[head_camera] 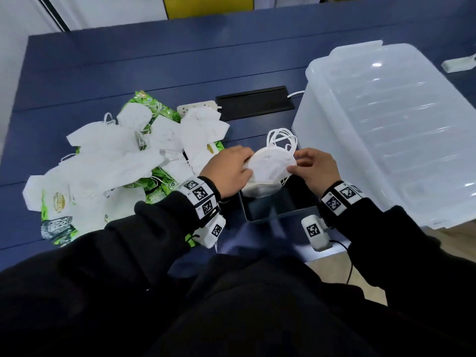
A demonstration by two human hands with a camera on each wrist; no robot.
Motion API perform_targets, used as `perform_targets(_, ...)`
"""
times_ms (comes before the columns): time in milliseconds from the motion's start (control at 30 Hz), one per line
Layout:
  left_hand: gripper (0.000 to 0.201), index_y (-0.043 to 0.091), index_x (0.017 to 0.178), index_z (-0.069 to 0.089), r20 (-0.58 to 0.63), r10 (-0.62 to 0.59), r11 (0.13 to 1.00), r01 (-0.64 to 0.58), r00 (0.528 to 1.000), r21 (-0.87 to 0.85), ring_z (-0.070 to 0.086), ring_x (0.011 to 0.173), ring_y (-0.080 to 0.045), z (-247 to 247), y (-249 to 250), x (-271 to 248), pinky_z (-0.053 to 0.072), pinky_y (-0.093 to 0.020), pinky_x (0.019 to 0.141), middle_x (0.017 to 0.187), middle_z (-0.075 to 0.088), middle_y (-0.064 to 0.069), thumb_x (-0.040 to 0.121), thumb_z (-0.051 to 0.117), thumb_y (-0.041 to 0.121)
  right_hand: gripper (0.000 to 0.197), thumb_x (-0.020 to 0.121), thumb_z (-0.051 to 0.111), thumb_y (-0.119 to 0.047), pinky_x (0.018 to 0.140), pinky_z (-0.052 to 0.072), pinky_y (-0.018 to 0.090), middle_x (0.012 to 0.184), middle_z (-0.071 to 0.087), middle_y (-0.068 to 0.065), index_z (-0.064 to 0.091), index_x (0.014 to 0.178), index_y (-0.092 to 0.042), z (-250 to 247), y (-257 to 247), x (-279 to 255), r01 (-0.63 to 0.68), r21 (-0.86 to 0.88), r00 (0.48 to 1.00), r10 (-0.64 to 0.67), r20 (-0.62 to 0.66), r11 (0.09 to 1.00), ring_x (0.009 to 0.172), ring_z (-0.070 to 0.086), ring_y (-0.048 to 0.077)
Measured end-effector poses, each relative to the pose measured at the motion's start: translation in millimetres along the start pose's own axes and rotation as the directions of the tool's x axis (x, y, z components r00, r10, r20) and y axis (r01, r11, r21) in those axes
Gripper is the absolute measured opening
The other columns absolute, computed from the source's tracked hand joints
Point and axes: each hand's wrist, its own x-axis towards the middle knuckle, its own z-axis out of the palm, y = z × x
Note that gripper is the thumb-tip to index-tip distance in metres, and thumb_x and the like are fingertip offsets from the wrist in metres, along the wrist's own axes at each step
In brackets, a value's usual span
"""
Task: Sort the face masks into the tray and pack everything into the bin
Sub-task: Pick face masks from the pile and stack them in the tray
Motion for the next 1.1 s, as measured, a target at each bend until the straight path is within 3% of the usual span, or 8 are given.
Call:
perform_targets(200,0.026,0.023,0.114,0.068,-0.018,-0.053,0.998,0.054,0.998,0.029,0.063,0.101,-0.024,25.0,8.2,-8.1,0.047,-0.034,0.084,0.111,0.071,0.002,0.088,0.067,0.021,0.04,0.073,0.085,-0.02,0.085,0.052,0.031,0.083,0.072,-0.01,0.066,0.108,-0.021,-8.5,18.8,-7.1,0.107,-0.327,0.977,-0.039,0.209,0.939,0.088,0.07,0.018)
perform_targets(267,0.026,0.025,0.116,0.068,0.016,-0.055,0.995,0.054,0.998,0.081,0.064,0.103,-0.024,32.7,8.9,-10.3,0.048,-0.036,0.086,0.113,0.071,0.003,0.09,0.065,0.021,0.062,0.07,0.087,-0.023,0.085,0.048,0.028,0.099,0.071,-0.005,0.058,0.125,-0.024,-6.4,21.9,-6.9,0.146,-0.352,0.972,-0.068,0.226,0.925,0.096,0.065,0.02)
perform_targets(367,0.024,0.026,0.116,0.068,0.069,-0.087,0.983,0.075,0.994,0.17,0.064,0.105,-0.026,48.2,9.2,-11.9,0.049,-0.037,0.086,0.115,0.071,0.002,0.093,0.062,0.022,0.094,0.06,0.091,-0.027,0.098,0.035,0.025,0.127,0.053,0.001,0.044,0.142,-0.029,-0.5,27.6,0.0,0.201,-0.366,0.969,-0.13,0.209,0.909,0.115,0.049,0.021)
perform_targets(567,0.031,0.026,0.122,0.066,0.084,-0.086,0.945,0.055,0.993,0.324,0.062,0.112,-0.027,78.2,5.6,-15.1,0.052,-0.04,0.083,0.119,0.068,0.0,0.093,0.058,0.021,0.12,0.046,0.085,-0.046,0.12,0.026,0.047,0.162,0.027,0.001,0.027,0.151,-0.04,17.6,40.3,13.5,0.289,-0.492,0.936,-0.135,0.324,0.821,0.149,0.023,0.026)
perform_targets(733,0.024,0.019,0.109,0.07,0.015,-0.08,0.925,0.069,0.997,0.373,0.065,0.092,-0.034,89.7,-0.3,-15.4,0.052,-0.041,0.068,0.101,0.066,-0.006,0.085,0.067,0.02,0.119,0.056,0.089,-0.046,0.119,0.011,0.064,0.164,0.02,-0.004,0.021,0.154,-0.041,28.3,38.3,15.9,0.357,-0.593,0.907,-0.114,0.406,0.721,0.152,0.014,0.024)
perform_targets(800,0.029,0.02,0.109,0.067,-0.025,-0.054,0.914,0.059,0.998,0.402,0.063,0.09,-0.034,94.3,-4.7,-15.3,0.047,-0.041,0.07,0.1,0.064,-0.005,0.08,0.072,0.021,0.116,0.059,0.089,-0.045,0.117,0.006,0.07,0.161,0.026,-0.006,0.022,0.154,-0.04,32.3,39.1,16.9,0.387,-0.638,0.902,-0.13,0.411,0.666,0.15,0.017,0.024)
perform_targets(967,0.078,0.02,0.137,0.046,-0.09,-0.095,0.918,0.123,0.991,0.378,0.052,0.113,-0.031,95.0,-1.1,-11.4,0.043,-0.043,0.089,0.132,0.05,-0.006,0.066,0.078,0.02,0.086,0.071,0.079,-0.042,0.115,0.015,0.068,0.142,0.047,-0.004,0.035,0.145,-0.038,39.2,42.3,24.9,0.422,-0.702,0.897,-0.152,0.415,0.574,0.134,0.04,0.028)
perform_targets(1100,0.092,0.008,0.161,0.018,0.006,-0.17,0.918,0.156,0.985,0.365,0.035,0.143,-0.031,103.8,1.1,-4.8,0.034,-0.045,0.113,0.159,0.033,-0.011,0.085,0.066,0.031,0.076,0.074,0.077,-0.047,0.112,0.02,0.065,0.139,0.046,-0.004,0.04,0.14,-0.038,45.5,47.0,27.5,0.46,-0.701,0.884,-0.203,0.422,0.545,0.13,0.044,0.028)
